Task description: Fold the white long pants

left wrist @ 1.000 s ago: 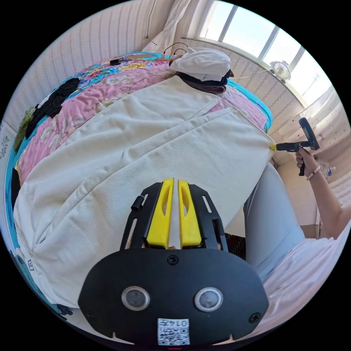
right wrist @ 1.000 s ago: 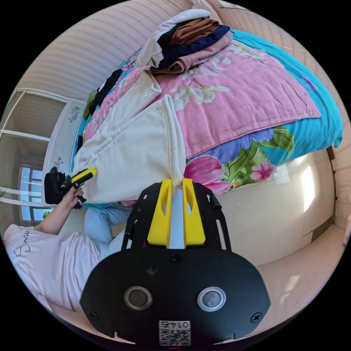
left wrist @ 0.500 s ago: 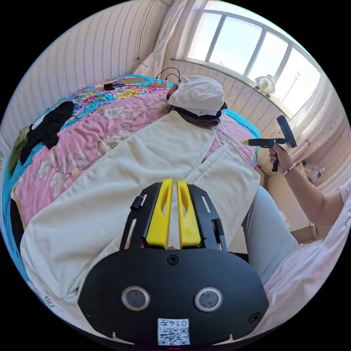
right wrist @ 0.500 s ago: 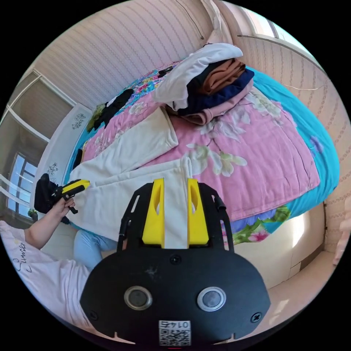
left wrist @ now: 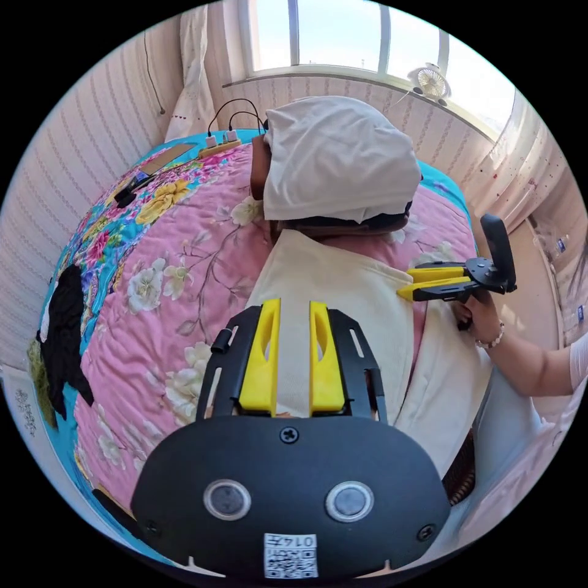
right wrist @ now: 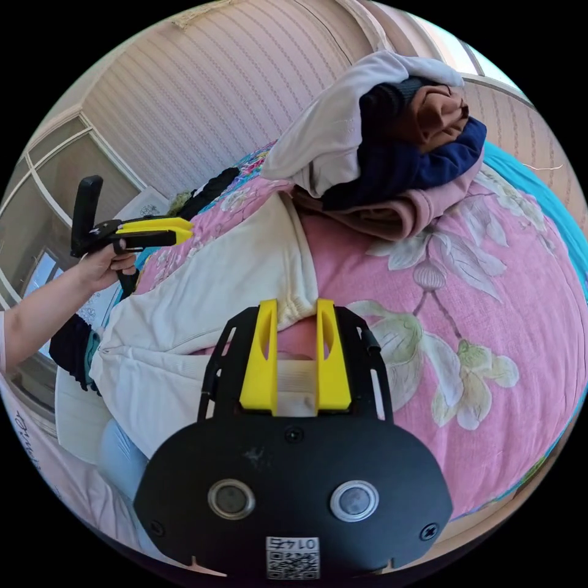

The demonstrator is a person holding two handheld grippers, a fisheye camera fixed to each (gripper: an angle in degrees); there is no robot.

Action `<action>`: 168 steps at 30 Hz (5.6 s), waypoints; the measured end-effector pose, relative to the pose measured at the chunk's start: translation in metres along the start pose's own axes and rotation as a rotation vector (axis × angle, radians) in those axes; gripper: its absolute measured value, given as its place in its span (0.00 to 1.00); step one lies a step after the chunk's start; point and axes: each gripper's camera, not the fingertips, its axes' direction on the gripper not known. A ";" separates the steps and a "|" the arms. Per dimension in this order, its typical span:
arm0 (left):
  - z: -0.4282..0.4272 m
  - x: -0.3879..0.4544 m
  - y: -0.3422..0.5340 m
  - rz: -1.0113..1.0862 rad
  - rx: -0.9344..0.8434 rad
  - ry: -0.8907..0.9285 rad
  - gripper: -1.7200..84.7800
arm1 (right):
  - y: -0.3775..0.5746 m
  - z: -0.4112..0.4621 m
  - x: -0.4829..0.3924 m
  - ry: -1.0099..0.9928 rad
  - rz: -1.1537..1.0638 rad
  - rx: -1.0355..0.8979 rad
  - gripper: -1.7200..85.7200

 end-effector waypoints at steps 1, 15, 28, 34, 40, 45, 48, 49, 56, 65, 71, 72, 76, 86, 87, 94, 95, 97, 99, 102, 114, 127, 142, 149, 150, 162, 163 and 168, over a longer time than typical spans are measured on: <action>0.004 0.000 -0.007 0.005 0.000 -0.013 0.11 | -0.002 0.003 0.000 -0.005 -0.001 -0.008 0.12; 0.073 0.006 -0.046 -0.062 -0.034 -0.024 0.10 | -0.007 0.015 -0.053 0.150 -0.096 -0.034 0.12; 0.055 0.023 -0.032 -0.040 -0.064 -0.131 0.03 | -0.008 0.004 -0.094 0.183 -0.091 0.012 0.08; 0.053 0.020 0.010 -0.127 -0.020 -0.097 0.07 | -0.010 0.002 -0.115 0.202 -0.094 0.000 0.08; -0.024 0.012 0.089 -0.172 0.148 -0.036 0.03 | -0.013 -0.003 -0.136 0.201 -0.092 -0.009 0.09; -0.132 0.034 0.243 -0.245 0.162 -0.023 0.02 | -0.017 -0.010 -0.156 0.201 -0.094 -0.012 0.10; -0.184 0.052 0.331 -0.314 0.141 -0.103 0.02 | -0.017 -0.019 -0.178 0.250 -0.134 -0.023 0.13; -0.207 0.060 0.375 -0.369 0.130 -0.160 0.02 | -0.017 -0.024 -0.192 0.293 -0.167 -0.046 0.14; -0.290 0.087 0.631 -0.925 0.023 -0.379 0.03 | 0.009 -0.069 -0.270 0.393 -0.282 -0.139 0.16; -0.316 0.096 0.836 -1.393 0.175 -0.312 0.09 | 0.061 -0.110 -0.297 0.508 -0.251 -0.333 0.16; -0.332 0.101 0.923 -1.476 0.182 -0.321 0.11 | 0.083 -0.115 -0.278 0.614 -0.084 -0.506 0.19; -0.334 0.100 0.931 -1.488 0.184 -0.317 0.11 | 0.083 -0.113 -0.280 0.633 -0.084 -0.521 0.19; -0.343 0.096 0.976 -1.497 0.147 -0.336 0.13 | 0.076 -0.105 -0.293 0.662 -0.131 -0.540 0.18; -0.355 0.089 1.057 -1.617 0.181 -0.311 0.15 | 0.075 -0.093 -0.308 0.713 -0.212 -0.547 0.14; -0.356 0.088 1.063 -1.626 0.192 -0.312 0.15 | 0.077 -0.094 -0.308 0.719 -0.221 -0.542 0.12; -0.368 0.085 1.093 -1.599 0.188 -0.326 0.15 | 0.083 -0.110 -0.299 0.666 -0.250 -0.536 0.04; -0.371 0.084 1.098 -1.591 0.192 -0.329 0.15 | 0.084 -0.112 -0.298 0.661 -0.250 -0.534 0.03; -0.376 0.083 1.108 -1.591 0.216 -0.333 0.15 | 0.086 -0.123 -0.293 0.646 -0.255 -0.529 0.03; -0.380 0.081 1.123 -1.595 0.235 -0.348 0.15 | 0.088 -0.132 -0.290 0.634 -0.256 -0.521 0.03; -0.379 0.075 1.139 -1.613 0.247 -0.333 0.15 | 0.091 -0.146 -0.283 0.623 -0.261 -0.513 0.02; -0.341 0.037 1.189 -1.707 0.221 -0.113 0.04 | 0.099 -0.208 -0.246 0.474 -0.104 -0.308 0.02; -0.430 -0.007 1.172 -1.439 0.542 -0.099 0.01 | 0.044 -0.253 -0.187 0.279 -0.038 -0.129 0.02; -0.415 -0.084 1.117 -1.404 0.575 -0.275 0.11 | -0.022 -0.184 -0.108 0.160 0.084 -0.053 0.14; -0.359 -0.033 1.191 -1.671 0.370 -0.204 0.13 | 0.103 -0.172 -0.049 -0.067 0.364 -0.017 0.13; -0.350 -0.030 1.199 -1.727 0.398 -0.155 0.15 | 0.117 -0.166 -0.043 -0.086 0.414 -0.011 0.13; -0.311 -0.069 1.151 -1.761 0.475 -0.130 0.21 | 0.078 -0.110 -0.029 -0.235 0.630 0.192 0.15; -0.307 -0.070 1.142 -1.772 0.473 -0.158 0.21 | 0.071 -0.099 -0.033 -0.262 0.648 0.163 0.15; -0.313 -0.074 1.109 -1.720 0.405 -0.185 0.07 | 0.044 -0.095 -0.065 -0.277 0.546 0.120 0.06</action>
